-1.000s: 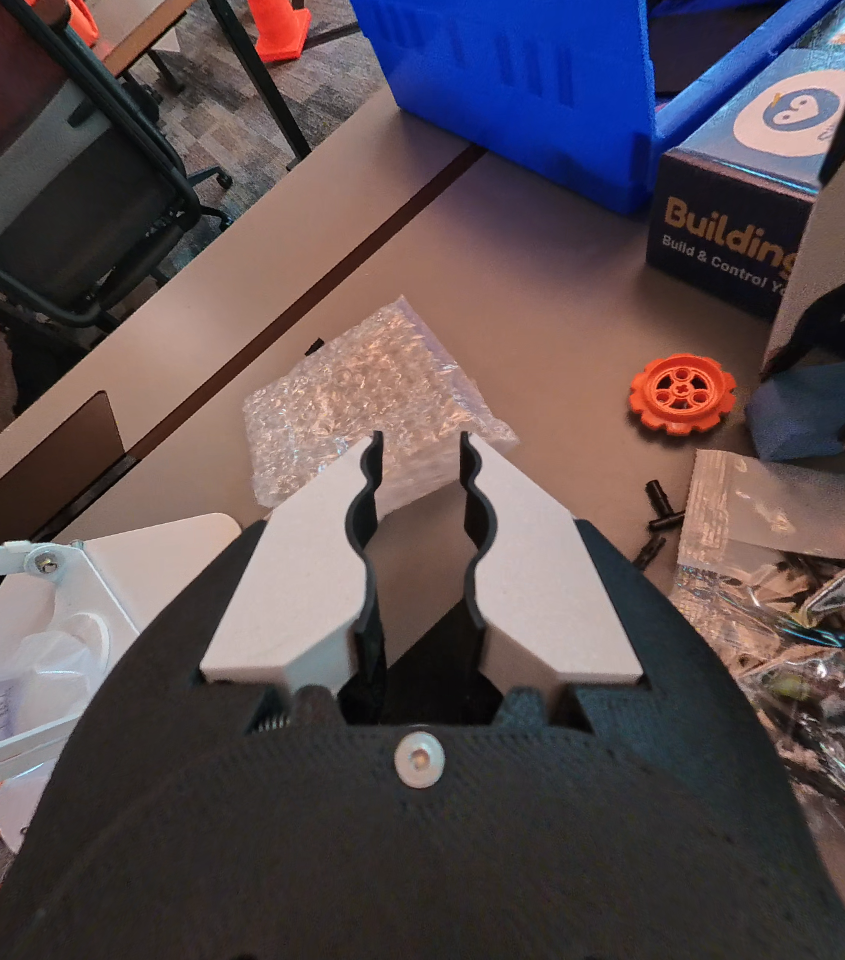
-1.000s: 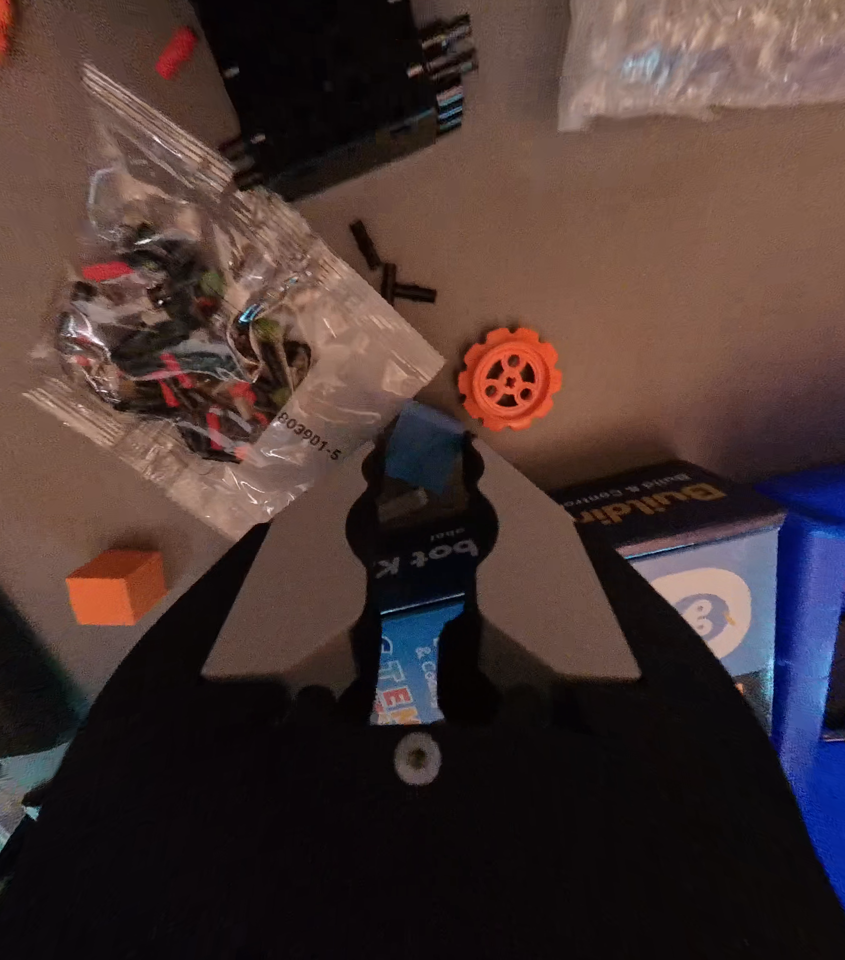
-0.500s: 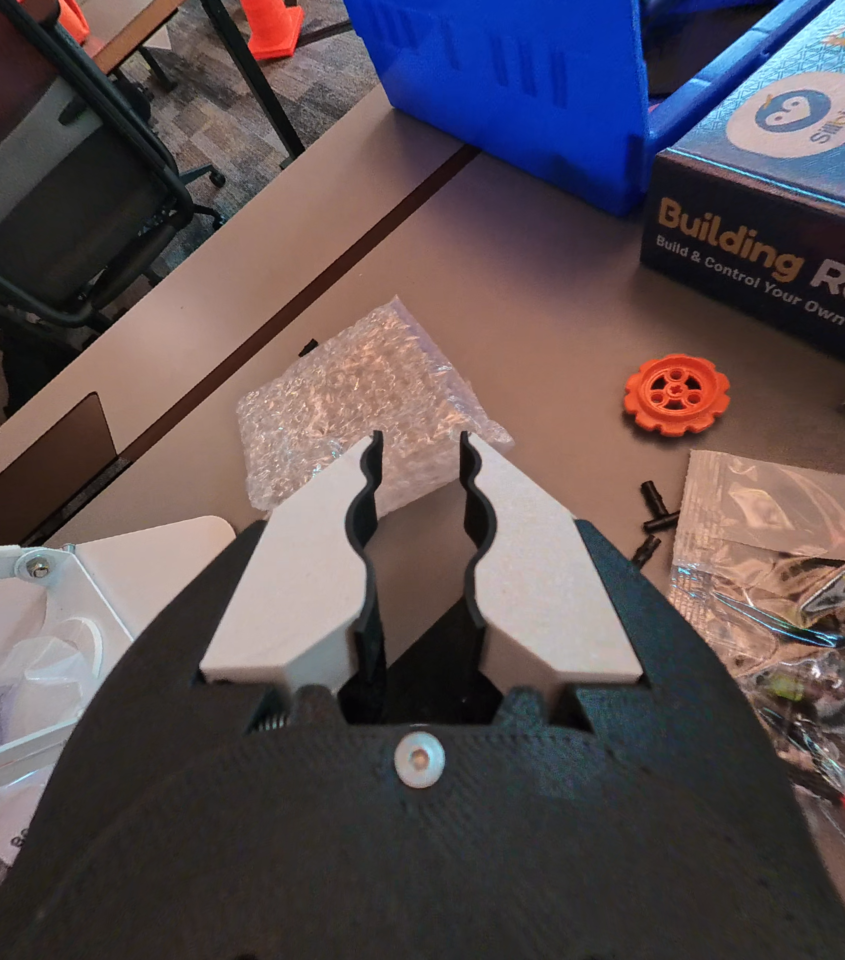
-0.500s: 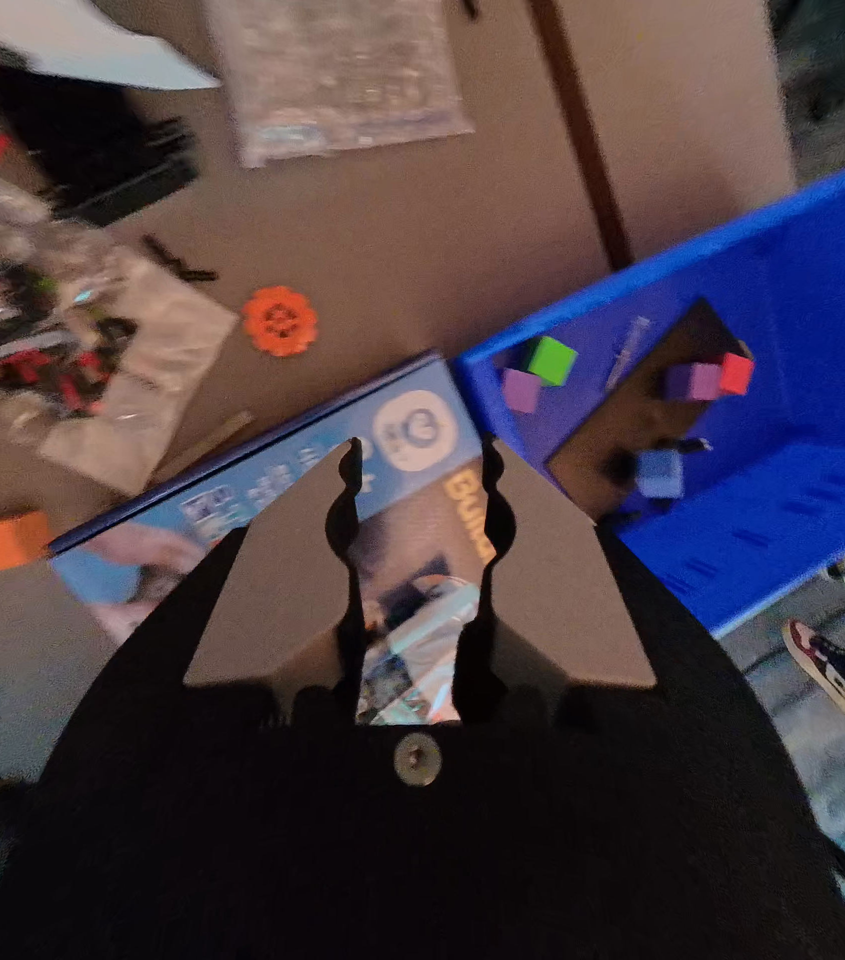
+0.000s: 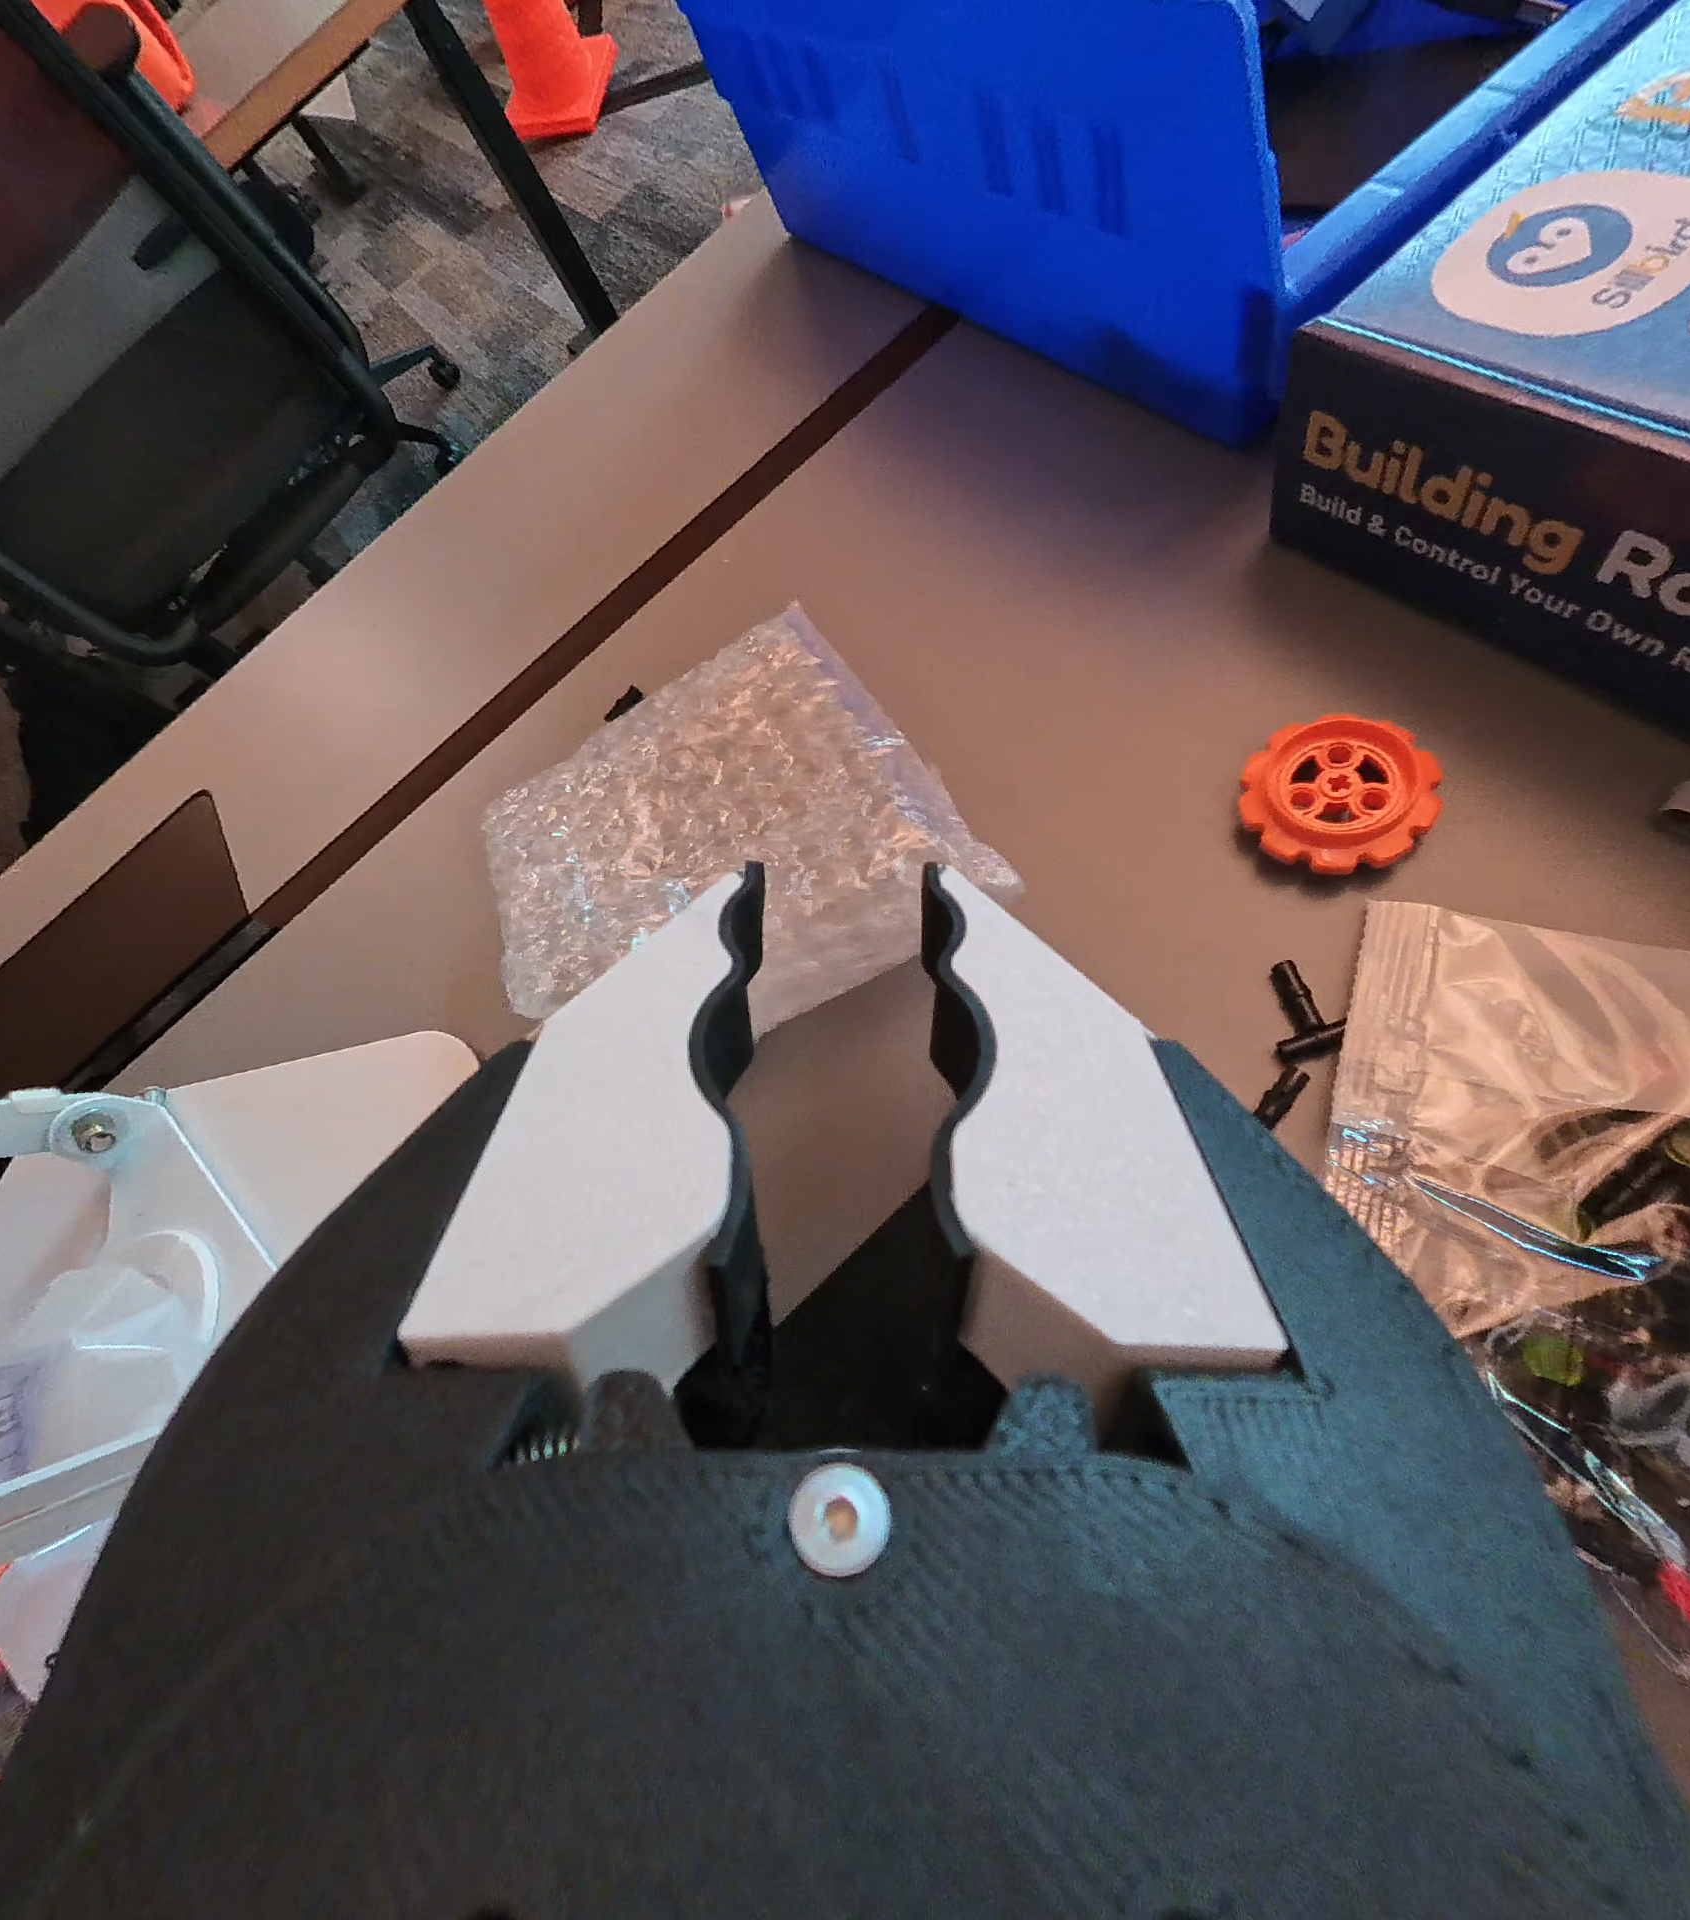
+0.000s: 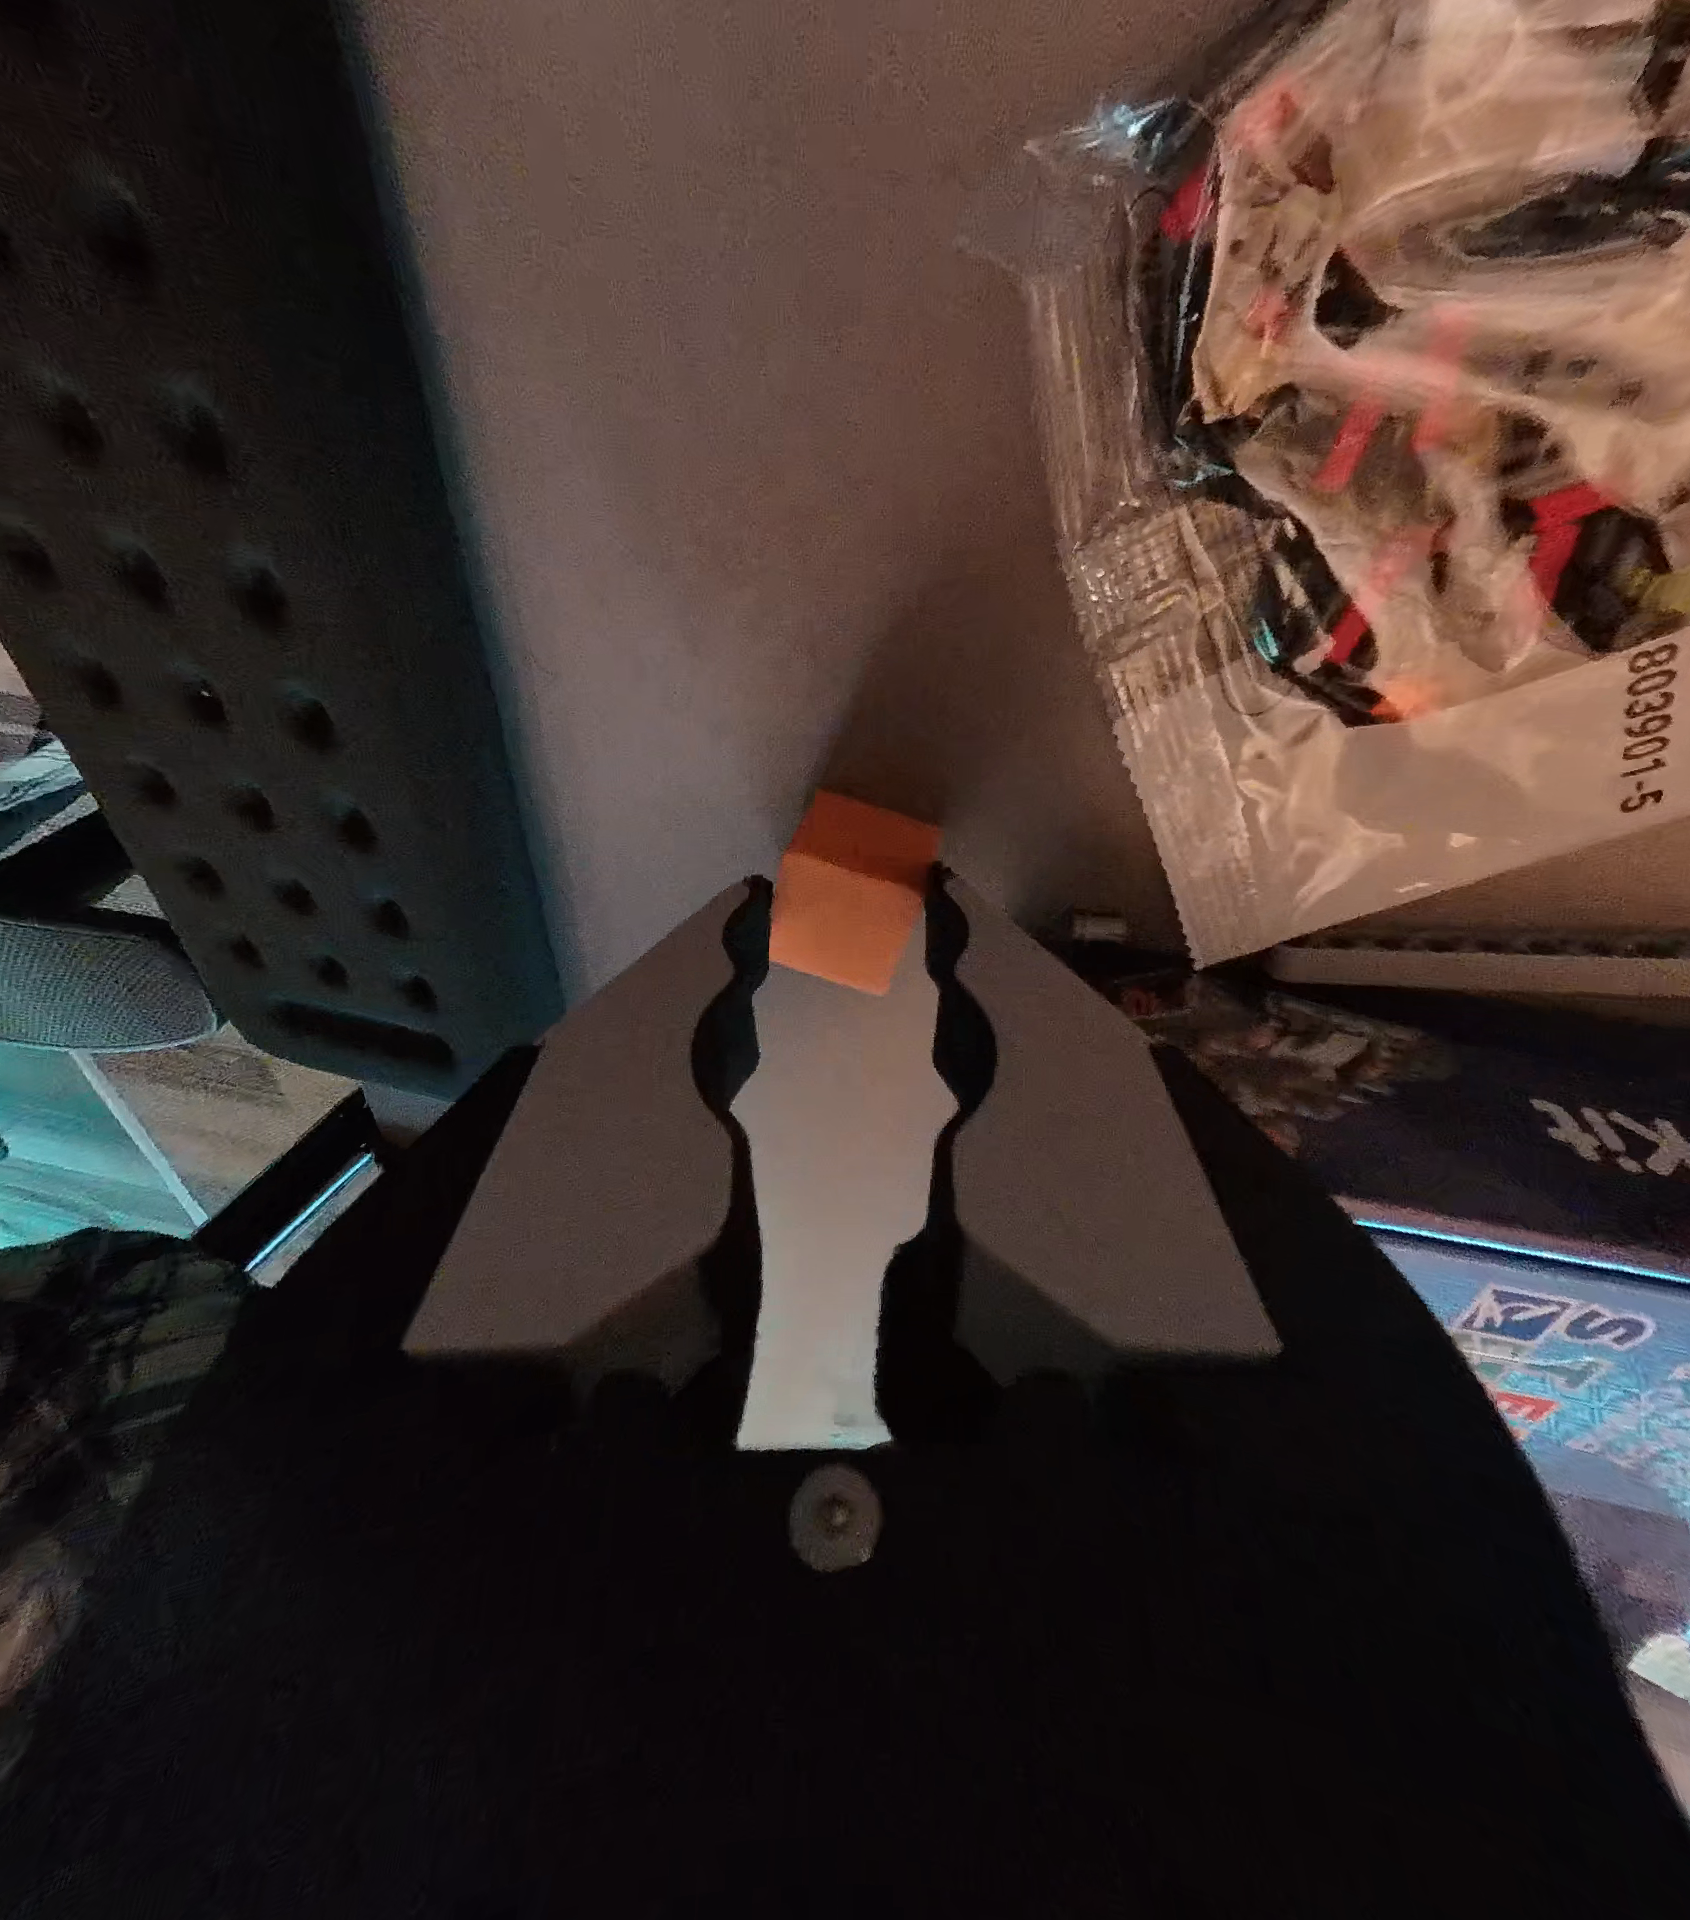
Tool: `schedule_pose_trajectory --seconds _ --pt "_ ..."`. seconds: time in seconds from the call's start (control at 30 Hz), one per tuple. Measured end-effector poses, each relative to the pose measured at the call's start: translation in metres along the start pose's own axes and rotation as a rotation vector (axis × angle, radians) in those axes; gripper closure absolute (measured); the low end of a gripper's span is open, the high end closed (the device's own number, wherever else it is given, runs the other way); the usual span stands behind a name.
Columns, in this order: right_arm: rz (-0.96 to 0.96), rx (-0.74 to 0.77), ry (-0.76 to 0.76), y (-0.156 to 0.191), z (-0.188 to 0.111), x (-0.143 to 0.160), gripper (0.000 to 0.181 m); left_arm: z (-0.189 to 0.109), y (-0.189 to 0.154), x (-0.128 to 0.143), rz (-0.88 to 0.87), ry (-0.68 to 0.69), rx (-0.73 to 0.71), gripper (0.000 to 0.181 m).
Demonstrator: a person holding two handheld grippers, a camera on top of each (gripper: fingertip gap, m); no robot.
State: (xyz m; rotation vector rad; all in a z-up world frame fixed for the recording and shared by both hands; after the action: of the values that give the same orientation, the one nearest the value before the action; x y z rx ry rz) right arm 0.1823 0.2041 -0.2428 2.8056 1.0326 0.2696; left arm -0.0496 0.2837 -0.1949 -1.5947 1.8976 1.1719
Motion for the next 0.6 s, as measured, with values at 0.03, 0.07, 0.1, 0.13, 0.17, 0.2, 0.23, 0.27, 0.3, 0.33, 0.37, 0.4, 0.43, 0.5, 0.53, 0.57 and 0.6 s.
schedule_pose_trajectory --seconds 0.03,0.07,0.1,0.13,0.17,0.2,0.23,0.27,0.3,0.33,0.37,0.4,0.43,0.5,0.53,0.57,0.6 --pt "-0.016 0.003 0.000 0.000 -0.001 0.000 0.153 0.000 0.000 -0.001 -0.003 -0.002 0.002 0.153" --pt "-0.040 0.000 -0.005 0.001 -0.003 0.000 0.153 0.000 -0.001 -0.001 -0.001 -0.004 0.005 0.153" --pt "-0.058 -0.002 -0.023 0.000 -0.008 0.000 0.153 0.000 -0.002 -0.002 0.003 -0.002 0.008 0.153" --pt "-0.056 0.020 -0.059 -0.006 -0.018 0.000 0.153 0.001 -0.004 -0.001 0.008 0.001 0.010 0.153" --pt "-0.030 0.062 -0.108 -0.018 -0.033 0.002 0.153 0.001 -0.007 -0.002 0.014 0.001 0.013 0.153" --pt "0.008 0.112 -0.164 -0.034 -0.051 0.006 0.153 0.001 -0.008 -0.002 0.020 0.001 0.016 0.153" --pt "0.054 0.177 -0.220 -0.055 -0.071 0.013 0.153 0.002 -0.009 -0.002 0.025 0.000 0.019 0.152" --pt "0.119 0.259 -0.270 -0.080 -0.092 0.023 0.153 0.001 -0.009 -0.002 0.025 -0.002 0.020 0.152" --pt "0.202 0.333 -0.321 -0.108 -0.112 0.035 0.153 0.001 -0.009 -0.003 0.025 -0.005 0.030 0.152" --pt "0.286 0.392 -0.372 -0.134 -0.131 0.049 0.152 0.001 -0.009 -0.003 0.017 -0.007 0.043 0.152" --pt "0.375 0.460 -0.411 -0.162 -0.146 0.064 0.151 0.002 -0.010 -0.002 0.007 -0.008 0.055 0.152" --pt "0.452 0.493 -0.440 -0.185 -0.155 0.078 0.132 0.002 -0.012 -0.002 0.002 -0.007 0.069 0.154" --pt "0.508 0.481 -0.445 -0.200 -0.156 0.087 0.119 0.002 -0.013 -0.002 -0.001 -0.006 0.080 0.155" --pt "0.597 0.497 -0.423 -0.219 -0.154 0.101 0.112 0.002 -0.014 -0.002 -0.001 -0.005 0.081 0.153" --pt "0.598 0.503 -0.445 -0.218 -0.156 0.097 0.111 0.003 -0.015 -0.002 0.002 0.000 0.077 0.152" --pt "0.578 0.516 -0.493 -0.211 -0.160 0.085 0.108 0.005 -0.015 -0.002 0.001 0.008 0.073 0.152" --pt "0.541 0.528 -0.549 -0.200 -0.165 0.069 0.105 0.007 -0.016 -0.001 -0.003 0.013 0.070 0.151"
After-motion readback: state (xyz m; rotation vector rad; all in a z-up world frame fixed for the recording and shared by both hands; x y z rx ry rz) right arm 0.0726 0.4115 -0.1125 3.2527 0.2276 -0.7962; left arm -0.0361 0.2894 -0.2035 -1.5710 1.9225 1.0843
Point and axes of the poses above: each gripper's, where its closed fingertips meet, z out along the fingers, x out of its underside, y = z × x across the jaws, the point moved 2 cm from there along -z, back along the fingers, and after that the axes turned 3 degrees about y, right-handed, at the moved point
